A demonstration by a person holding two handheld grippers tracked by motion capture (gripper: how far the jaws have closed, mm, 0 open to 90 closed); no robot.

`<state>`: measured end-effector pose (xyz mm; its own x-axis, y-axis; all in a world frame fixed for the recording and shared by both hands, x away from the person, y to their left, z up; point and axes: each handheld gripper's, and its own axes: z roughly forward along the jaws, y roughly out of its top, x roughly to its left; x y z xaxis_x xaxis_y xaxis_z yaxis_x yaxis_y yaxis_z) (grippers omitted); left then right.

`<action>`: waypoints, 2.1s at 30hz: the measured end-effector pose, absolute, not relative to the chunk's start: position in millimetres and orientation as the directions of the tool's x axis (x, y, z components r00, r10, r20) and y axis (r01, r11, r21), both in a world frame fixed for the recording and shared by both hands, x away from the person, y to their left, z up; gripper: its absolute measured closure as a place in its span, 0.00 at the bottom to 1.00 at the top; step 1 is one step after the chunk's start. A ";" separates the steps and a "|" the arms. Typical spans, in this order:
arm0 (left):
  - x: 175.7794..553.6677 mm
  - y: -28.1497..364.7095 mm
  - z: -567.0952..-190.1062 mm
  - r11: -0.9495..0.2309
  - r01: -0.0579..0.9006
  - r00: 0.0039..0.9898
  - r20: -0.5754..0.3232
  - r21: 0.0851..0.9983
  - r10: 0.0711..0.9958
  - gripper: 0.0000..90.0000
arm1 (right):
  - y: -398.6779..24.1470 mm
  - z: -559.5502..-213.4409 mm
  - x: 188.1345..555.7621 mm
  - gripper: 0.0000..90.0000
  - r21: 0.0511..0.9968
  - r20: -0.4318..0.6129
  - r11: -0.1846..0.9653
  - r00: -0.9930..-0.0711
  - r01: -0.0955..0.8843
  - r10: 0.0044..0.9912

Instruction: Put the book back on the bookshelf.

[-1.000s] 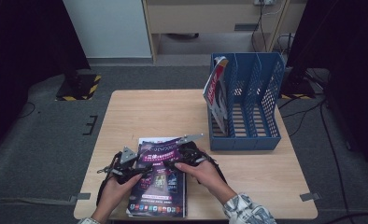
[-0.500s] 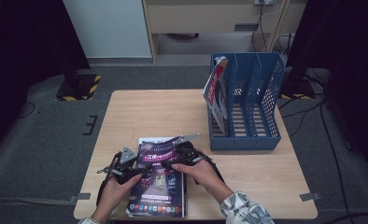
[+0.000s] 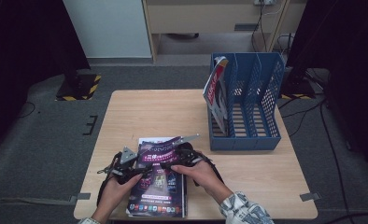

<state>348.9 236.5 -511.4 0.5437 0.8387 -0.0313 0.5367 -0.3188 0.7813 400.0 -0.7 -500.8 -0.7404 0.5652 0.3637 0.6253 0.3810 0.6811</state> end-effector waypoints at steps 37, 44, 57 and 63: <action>347.4 237.9 -502.8 -0.304 0.523 0.530 -0.024 0.796 0.848 0.24 | -1.0 -477.2 415.0 0.87 0.703 0.429 0.297 -0.718 0.647 0.549; 346.0 239.7 -497.6 -0.285 0.503 0.530 -0.031 0.816 0.847 0.22 | 3.1 -459.5 413.8 0.89 0.748 0.380 0.307 -0.759 0.588 0.529; 345.1 243.1 -492.7 -0.251 0.482 0.525 -0.048 0.839 0.850 0.19 | -2.9 -424.0 417.7 0.92 0.813 0.304 0.302 -0.805 0.498 0.510; 344.8 243.3 -492.1 -0.249 0.479 0.530 -0.051 0.842 0.847 0.19 | -4.2 -412.4 416.8 0.92 0.834 0.269 0.304 -0.821 0.460 0.504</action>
<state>344.8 243.3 -492.1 0.5299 0.8465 -0.0513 0.4786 -0.2485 0.8421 416.8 -4.2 -412.4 -0.8206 0.5044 0.2685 0.4599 0.3042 0.8342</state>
